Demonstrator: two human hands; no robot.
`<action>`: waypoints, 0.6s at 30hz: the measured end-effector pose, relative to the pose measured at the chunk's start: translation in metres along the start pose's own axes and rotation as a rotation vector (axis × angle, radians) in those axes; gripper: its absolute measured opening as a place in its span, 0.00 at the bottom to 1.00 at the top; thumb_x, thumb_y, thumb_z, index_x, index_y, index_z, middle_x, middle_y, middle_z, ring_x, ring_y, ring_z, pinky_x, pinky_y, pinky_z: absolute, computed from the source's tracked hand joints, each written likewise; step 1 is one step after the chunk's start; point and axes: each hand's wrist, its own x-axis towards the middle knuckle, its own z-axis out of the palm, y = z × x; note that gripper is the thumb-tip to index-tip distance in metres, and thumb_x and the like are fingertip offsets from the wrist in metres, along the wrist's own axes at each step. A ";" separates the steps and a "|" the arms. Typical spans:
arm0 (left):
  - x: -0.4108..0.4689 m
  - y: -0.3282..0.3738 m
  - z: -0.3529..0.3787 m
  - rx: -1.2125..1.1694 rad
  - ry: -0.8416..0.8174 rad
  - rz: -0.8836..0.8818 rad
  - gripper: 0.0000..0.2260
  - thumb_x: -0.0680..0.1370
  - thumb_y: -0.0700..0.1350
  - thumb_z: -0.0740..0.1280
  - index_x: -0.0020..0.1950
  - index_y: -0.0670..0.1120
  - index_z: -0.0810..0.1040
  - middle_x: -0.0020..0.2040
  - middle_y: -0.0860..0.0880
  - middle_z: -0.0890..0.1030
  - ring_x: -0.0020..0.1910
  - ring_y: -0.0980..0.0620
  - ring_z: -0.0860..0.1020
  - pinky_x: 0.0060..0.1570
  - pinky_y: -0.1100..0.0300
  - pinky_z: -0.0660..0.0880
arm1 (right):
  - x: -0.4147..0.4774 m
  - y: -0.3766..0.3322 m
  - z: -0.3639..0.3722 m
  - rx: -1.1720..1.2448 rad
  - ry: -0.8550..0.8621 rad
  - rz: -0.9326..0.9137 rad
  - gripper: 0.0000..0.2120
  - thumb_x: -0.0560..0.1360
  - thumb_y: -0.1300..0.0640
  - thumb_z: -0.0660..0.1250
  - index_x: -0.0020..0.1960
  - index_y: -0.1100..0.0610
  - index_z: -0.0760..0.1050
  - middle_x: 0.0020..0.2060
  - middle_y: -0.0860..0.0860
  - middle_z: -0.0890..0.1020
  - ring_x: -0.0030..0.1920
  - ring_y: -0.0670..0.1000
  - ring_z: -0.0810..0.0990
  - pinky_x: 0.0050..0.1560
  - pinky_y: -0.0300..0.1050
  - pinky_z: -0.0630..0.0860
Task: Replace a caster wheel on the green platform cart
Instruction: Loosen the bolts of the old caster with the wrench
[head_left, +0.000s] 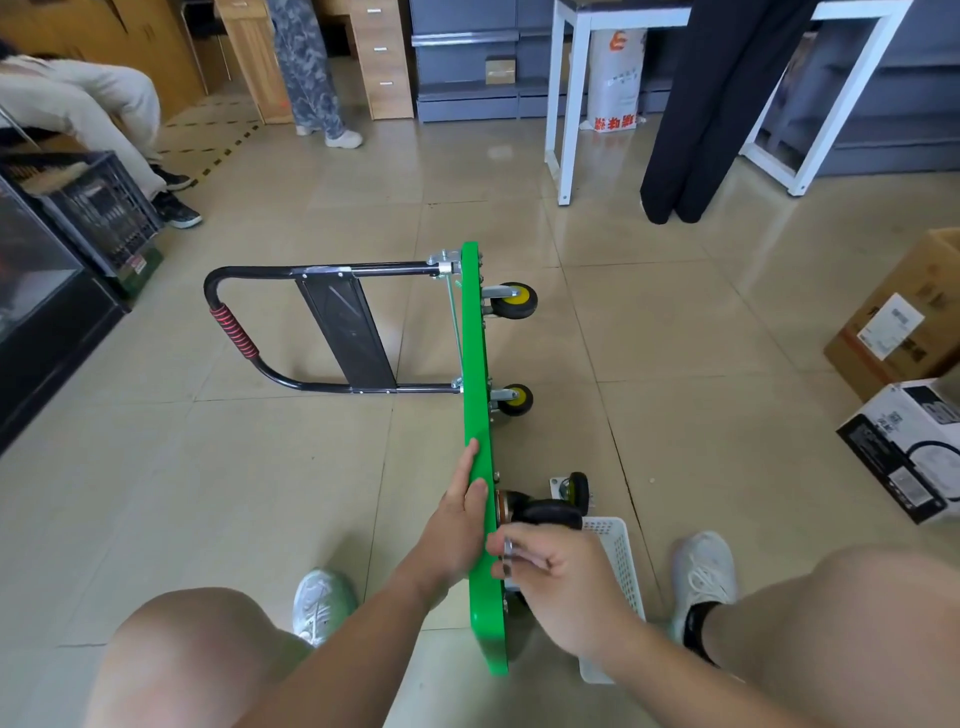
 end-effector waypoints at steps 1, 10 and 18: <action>-0.001 0.001 0.000 0.004 0.008 0.004 0.17 0.89 0.47 0.51 0.74 0.64 0.66 0.75 0.58 0.67 0.59 0.49 0.75 0.61 0.57 0.69 | -0.007 0.004 0.001 -0.020 0.003 -0.026 0.09 0.71 0.54 0.62 0.42 0.47 0.81 0.40 0.46 0.83 0.45 0.51 0.83 0.54 0.61 0.81; 0.001 0.000 0.001 -0.043 0.043 -0.052 0.23 0.88 0.52 0.50 0.81 0.70 0.50 0.64 0.54 0.75 0.56 0.53 0.75 0.61 0.56 0.70 | -0.002 -0.007 -0.020 0.123 0.211 -0.031 0.16 0.75 0.70 0.71 0.44 0.48 0.85 0.41 0.46 0.86 0.45 0.43 0.83 0.53 0.40 0.79; 0.000 0.002 0.000 -0.037 0.038 -0.065 0.23 0.88 0.54 0.48 0.80 0.73 0.49 0.70 0.53 0.73 0.55 0.58 0.77 0.59 0.57 0.68 | 0.058 -0.020 -0.043 0.213 0.156 0.170 0.11 0.76 0.67 0.70 0.47 0.52 0.84 0.43 0.53 0.88 0.49 0.53 0.87 0.50 0.45 0.83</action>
